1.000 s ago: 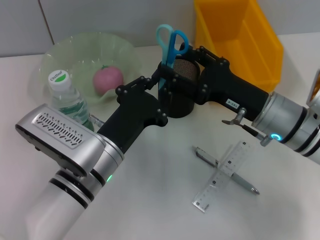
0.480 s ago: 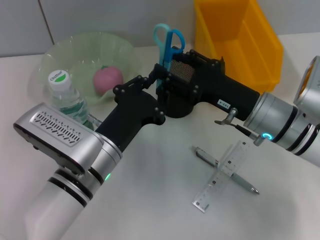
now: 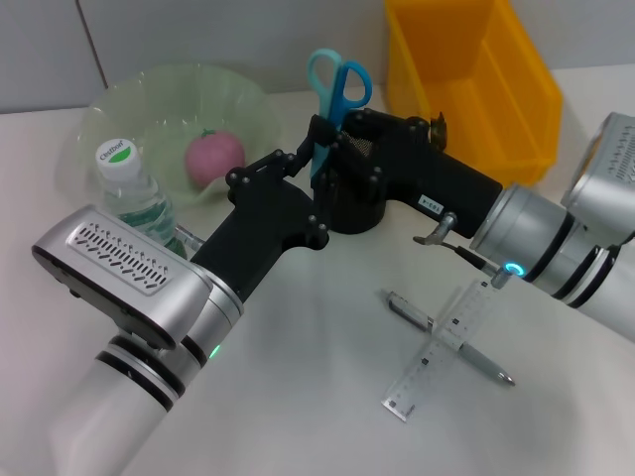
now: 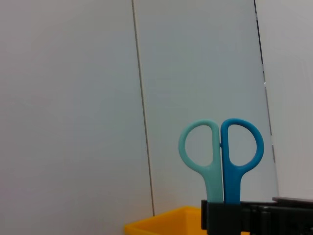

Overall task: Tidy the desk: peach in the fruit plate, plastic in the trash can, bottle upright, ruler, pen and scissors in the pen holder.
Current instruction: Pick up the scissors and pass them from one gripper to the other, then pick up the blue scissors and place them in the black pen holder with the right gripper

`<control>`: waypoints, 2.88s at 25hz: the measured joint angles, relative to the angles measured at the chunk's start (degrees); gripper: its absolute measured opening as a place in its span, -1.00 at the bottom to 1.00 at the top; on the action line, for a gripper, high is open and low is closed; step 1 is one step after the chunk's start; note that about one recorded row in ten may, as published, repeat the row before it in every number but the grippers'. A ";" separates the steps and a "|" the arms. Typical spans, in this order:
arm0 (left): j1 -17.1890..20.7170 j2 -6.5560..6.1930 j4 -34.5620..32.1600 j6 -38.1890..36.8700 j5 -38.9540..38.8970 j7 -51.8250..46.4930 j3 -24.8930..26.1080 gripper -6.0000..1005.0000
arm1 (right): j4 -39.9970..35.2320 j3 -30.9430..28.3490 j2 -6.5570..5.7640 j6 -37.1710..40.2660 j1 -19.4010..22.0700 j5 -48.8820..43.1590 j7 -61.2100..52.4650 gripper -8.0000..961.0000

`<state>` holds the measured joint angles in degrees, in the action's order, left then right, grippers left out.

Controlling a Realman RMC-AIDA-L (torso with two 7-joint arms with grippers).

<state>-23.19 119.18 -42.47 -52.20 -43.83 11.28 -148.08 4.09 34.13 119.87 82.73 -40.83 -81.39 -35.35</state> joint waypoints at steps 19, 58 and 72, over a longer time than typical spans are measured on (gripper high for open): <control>-0.11 0.01 0.43 0.13 -0.11 0.06 0.03 -0.35 | 2.76 -1.81 0.00 -1.00 -0.95 -0.24 2.95 -0.77; 8.76 -4.71 -2.02 2.45 35.10 -37.27 11.63 0.59 | -6.72 -4.17 -0.41 -0.13 2.06 -0.08 -1.81 -0.76; 13.03 -7.02 3.70 -12.47 75.08 -63.38 32.11 0.59 | -9.34 -4.16 -0.18 -4.33 0.89 -0.04 0.76 -0.75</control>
<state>-10.16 112.16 -38.78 -64.68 31.25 -52.10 -115.97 -5.25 29.97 119.70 78.40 -39.94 -81.43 -34.58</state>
